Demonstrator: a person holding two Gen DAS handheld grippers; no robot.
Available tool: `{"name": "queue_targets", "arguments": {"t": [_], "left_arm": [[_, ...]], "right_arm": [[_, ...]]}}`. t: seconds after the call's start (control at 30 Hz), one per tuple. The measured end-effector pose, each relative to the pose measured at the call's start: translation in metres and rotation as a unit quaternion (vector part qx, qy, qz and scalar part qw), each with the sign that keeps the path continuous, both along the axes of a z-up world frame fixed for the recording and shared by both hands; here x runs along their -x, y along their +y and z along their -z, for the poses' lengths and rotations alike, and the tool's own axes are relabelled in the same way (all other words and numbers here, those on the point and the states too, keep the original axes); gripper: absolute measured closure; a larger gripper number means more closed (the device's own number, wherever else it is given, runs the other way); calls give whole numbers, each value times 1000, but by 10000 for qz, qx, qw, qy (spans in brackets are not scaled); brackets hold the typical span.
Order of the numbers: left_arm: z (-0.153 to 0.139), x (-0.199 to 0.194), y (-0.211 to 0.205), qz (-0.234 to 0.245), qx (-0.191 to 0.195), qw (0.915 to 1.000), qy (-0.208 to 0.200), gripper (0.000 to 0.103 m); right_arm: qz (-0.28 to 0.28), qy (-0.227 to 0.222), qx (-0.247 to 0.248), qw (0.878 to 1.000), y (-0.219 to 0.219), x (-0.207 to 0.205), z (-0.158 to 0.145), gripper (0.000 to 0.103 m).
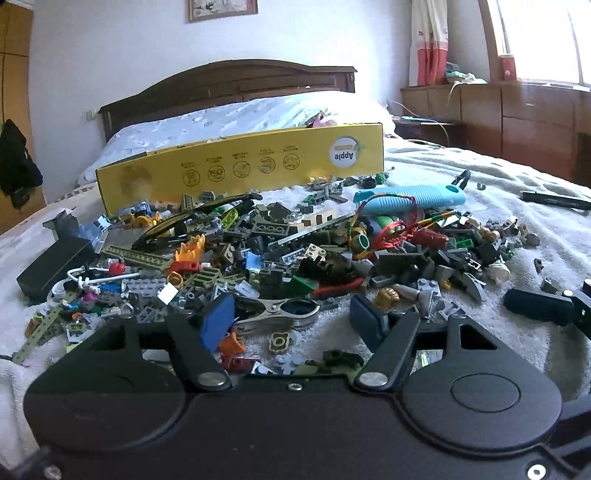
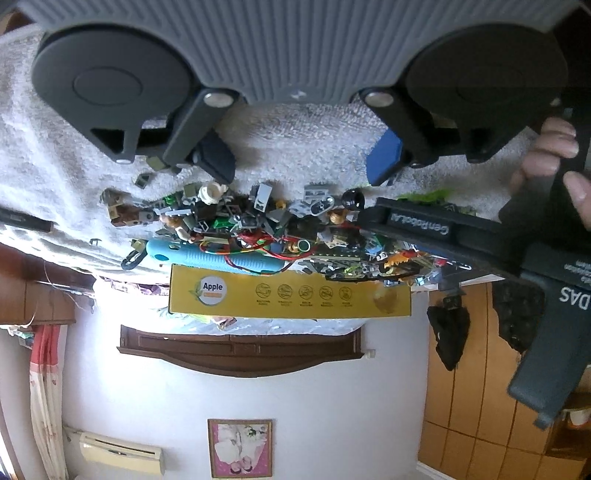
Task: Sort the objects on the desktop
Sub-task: 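Move the right gripper over the Lego pile toward a small piece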
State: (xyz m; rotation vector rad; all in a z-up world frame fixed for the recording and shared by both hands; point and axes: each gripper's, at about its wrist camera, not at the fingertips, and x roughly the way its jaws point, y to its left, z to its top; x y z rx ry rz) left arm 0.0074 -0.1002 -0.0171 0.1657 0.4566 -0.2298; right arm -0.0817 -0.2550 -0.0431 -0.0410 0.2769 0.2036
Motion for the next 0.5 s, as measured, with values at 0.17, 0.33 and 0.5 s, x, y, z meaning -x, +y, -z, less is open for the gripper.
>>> {"name": "queue_targets", "arguments": {"t": [0.17, 0.33, 0.5], "left_arm": [[-1, 2, 1, -46, 47, 10000, 29, 27], [-2, 8, 5, -76, 153, 9998, 118, 22], [0, 2, 1, 71, 99, 9999, 73, 57]], "right_arm": [[0, -3, 14, 10000, 1, 0, 1, 17], [4, -8, 17, 10000, 1, 1, 1, 16], [7, -17, 56, 10000, 2, 1, 1, 16]]}}
